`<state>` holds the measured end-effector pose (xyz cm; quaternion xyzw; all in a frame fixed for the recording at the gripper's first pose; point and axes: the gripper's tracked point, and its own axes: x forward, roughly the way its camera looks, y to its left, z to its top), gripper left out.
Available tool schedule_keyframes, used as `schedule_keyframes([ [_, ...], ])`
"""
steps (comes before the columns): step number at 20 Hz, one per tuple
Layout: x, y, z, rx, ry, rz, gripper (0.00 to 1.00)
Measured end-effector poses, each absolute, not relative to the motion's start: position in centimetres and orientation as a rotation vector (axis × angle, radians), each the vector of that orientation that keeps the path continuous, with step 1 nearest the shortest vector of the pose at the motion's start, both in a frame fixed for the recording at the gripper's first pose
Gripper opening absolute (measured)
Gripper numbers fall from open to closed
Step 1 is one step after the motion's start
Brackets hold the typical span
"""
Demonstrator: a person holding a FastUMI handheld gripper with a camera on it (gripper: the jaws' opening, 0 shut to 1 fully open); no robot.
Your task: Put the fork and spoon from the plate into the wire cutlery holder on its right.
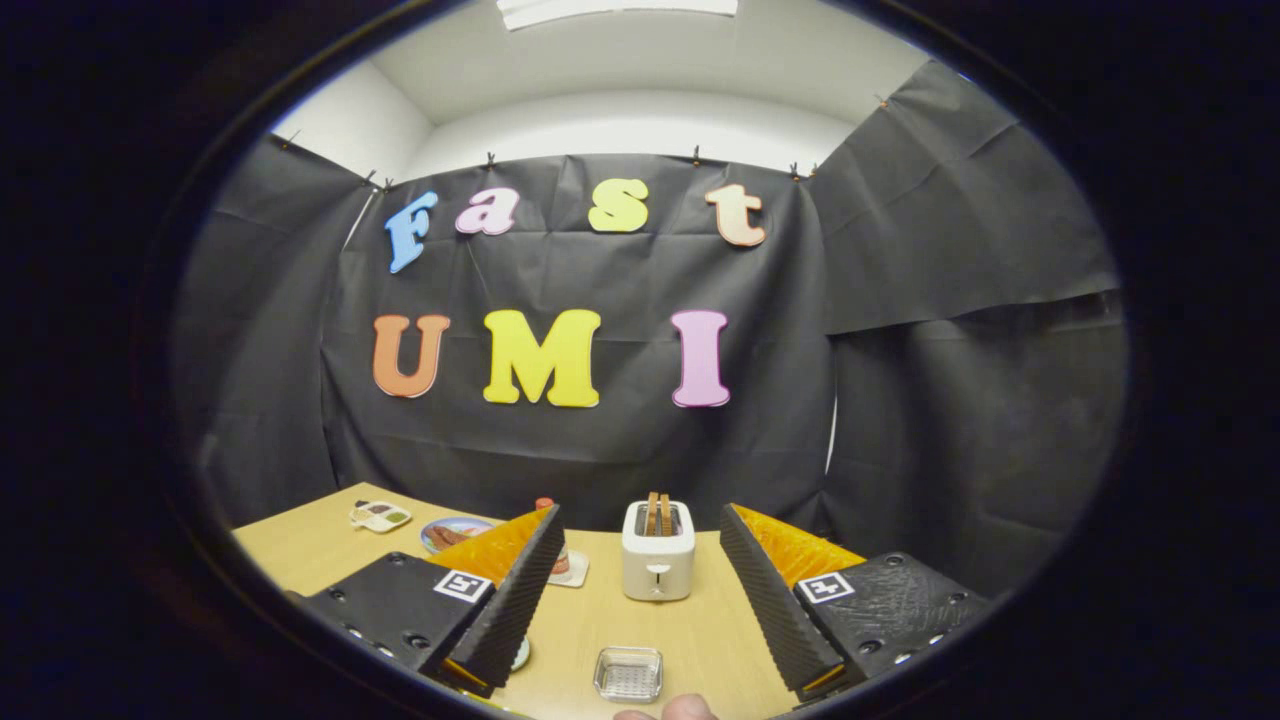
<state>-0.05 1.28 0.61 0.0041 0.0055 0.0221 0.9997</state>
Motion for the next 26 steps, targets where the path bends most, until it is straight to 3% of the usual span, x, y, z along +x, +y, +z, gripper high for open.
schedule_keyframes([
  [15,-0.1,6.9,-2.4,-0.051,0.109,0.15,0.95],
  [20,-0.2,12.6,-8.2,-0.064,0.271,0.248,0.95],
  [26,0.1,17.8,-16.0,-0.082,0.453,0.262,0.95],
])
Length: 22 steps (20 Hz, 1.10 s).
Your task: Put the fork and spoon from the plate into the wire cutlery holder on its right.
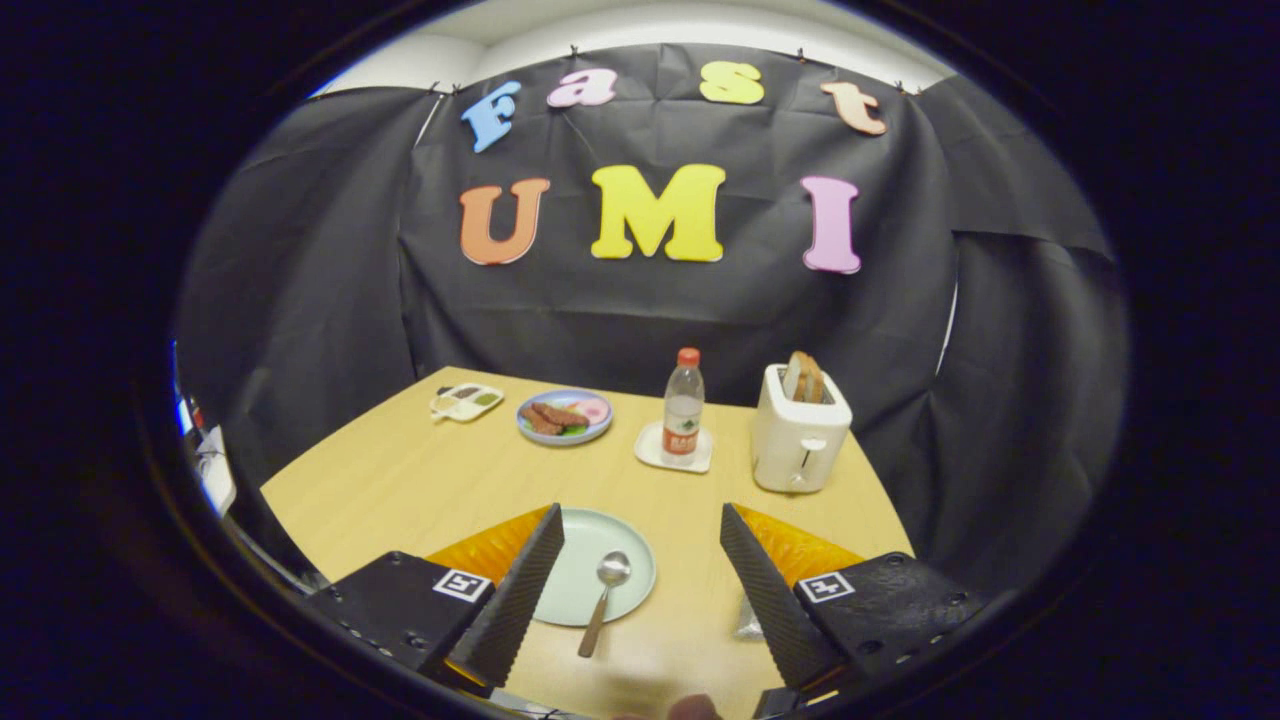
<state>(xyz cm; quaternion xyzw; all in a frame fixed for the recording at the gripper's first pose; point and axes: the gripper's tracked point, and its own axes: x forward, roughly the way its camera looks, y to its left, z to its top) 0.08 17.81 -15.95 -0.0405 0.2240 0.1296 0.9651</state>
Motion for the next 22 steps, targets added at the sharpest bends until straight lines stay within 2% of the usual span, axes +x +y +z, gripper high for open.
schedule_keyframes([
  [5,-0.6,20.9,-25.0,-0.111,0.667,0.264,0.95],
  [9,0.2,21.8,-30.4,-0.133,0.767,0.238,0.95],
  [15,2.2,22.4,-34.6,-0.129,0.856,0.197,0.63],
  [17,2.2,22.5,-35.6,-0.129,0.884,0.191,0.56],
  [18,2.5,22.5,-36.4,-0.141,0.885,0.185,0.56],
  [20,2.5,22.3,-36.4,-0.146,0.9,0.174,0.26],
  [22,2.6,22.1,-37.3,-0.16,0.911,0.143,0.25],
])
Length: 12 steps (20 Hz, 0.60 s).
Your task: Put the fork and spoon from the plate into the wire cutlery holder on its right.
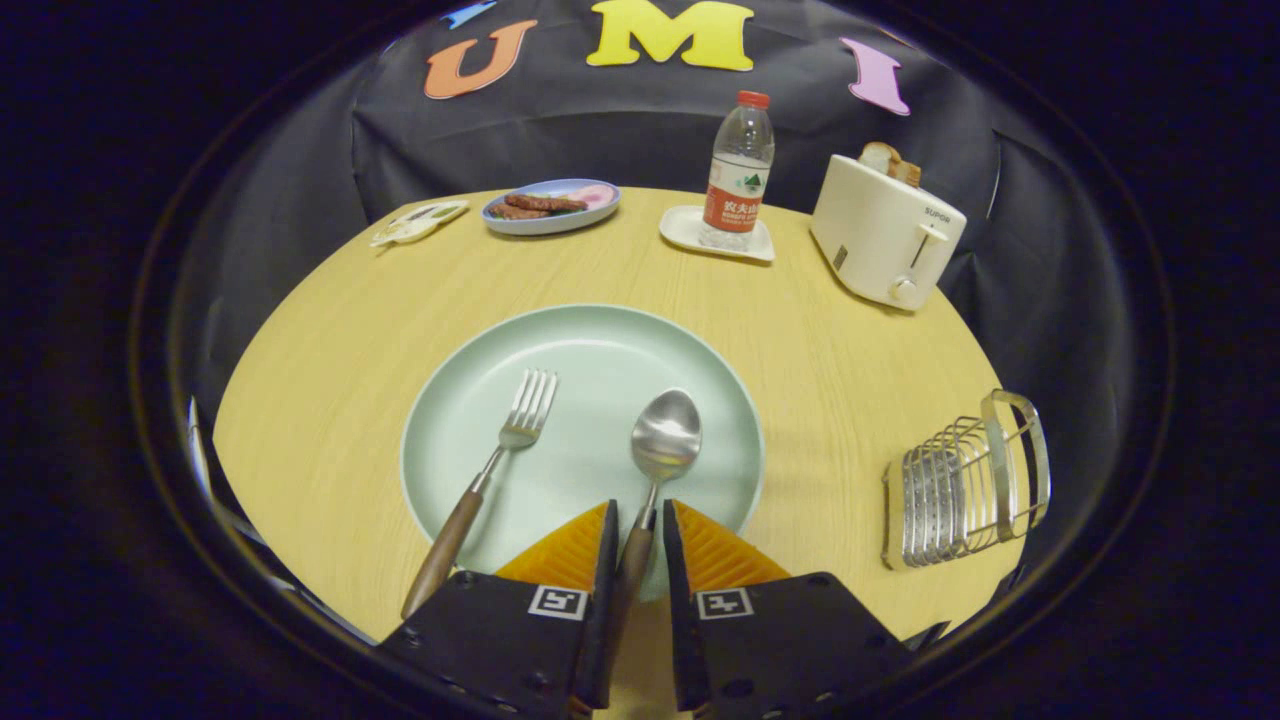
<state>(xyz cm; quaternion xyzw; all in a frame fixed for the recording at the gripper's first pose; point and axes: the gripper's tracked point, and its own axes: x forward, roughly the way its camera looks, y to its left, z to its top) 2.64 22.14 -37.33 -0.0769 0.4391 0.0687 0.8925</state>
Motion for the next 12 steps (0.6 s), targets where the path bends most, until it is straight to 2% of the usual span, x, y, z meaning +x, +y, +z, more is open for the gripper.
schedule_keyframes([
  [2,2.5,22.0,-36.8,-0.158,0.937,0.151,0.07],
  [3,2.5,22.1,-36.5,-0.152,0.942,0.153,0.07],
  [4,2.2,22.1,-36.4,-0.148,0.966,0.158,0.01],
  [12,1.1,19.9,-27.6,-0.029,1.063,0.195,0.01],
])
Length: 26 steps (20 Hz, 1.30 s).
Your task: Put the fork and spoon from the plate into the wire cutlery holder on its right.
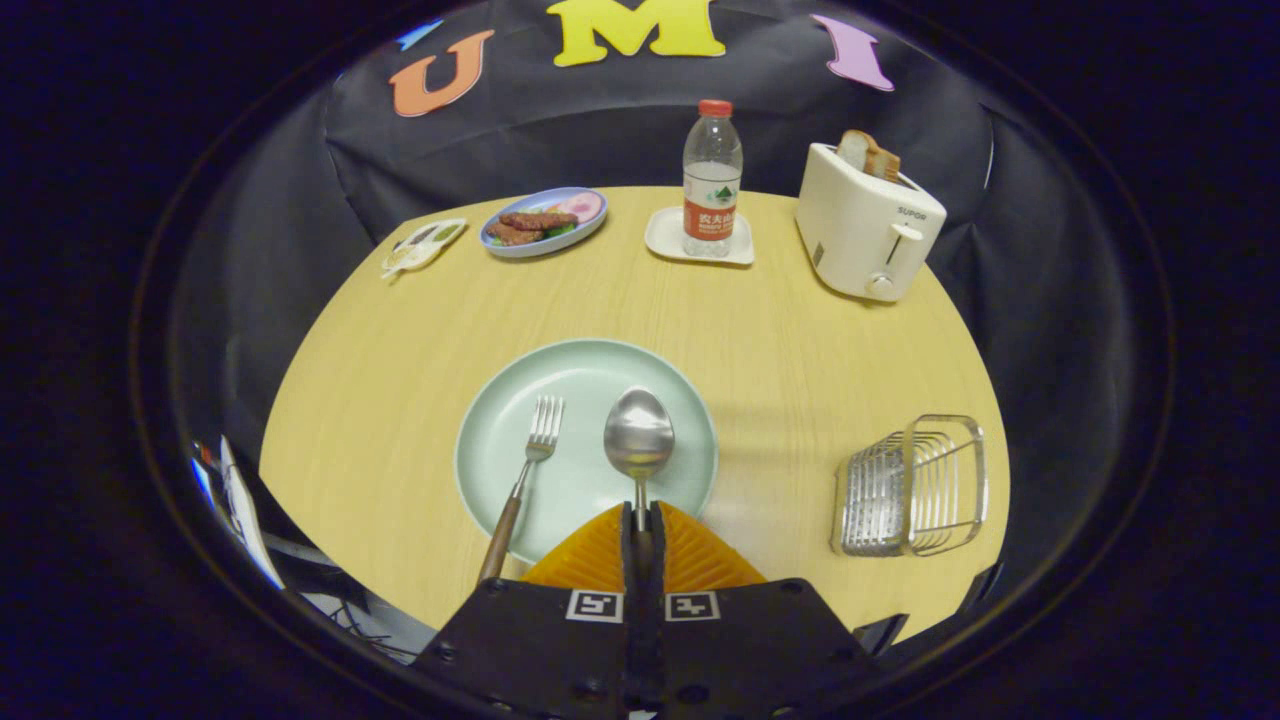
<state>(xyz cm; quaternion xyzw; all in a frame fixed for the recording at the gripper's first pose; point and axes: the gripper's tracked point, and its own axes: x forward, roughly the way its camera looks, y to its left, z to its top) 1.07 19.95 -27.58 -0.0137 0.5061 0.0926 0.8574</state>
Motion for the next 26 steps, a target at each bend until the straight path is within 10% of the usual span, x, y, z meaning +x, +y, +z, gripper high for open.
schedule_keyframes([
  [9,1.0,6.2,-17.8,-0.013,1.174,0.053,0.01],
  [26,0.1,2.0,-24.8,0.188,1.497,-0.024,0.06],
])
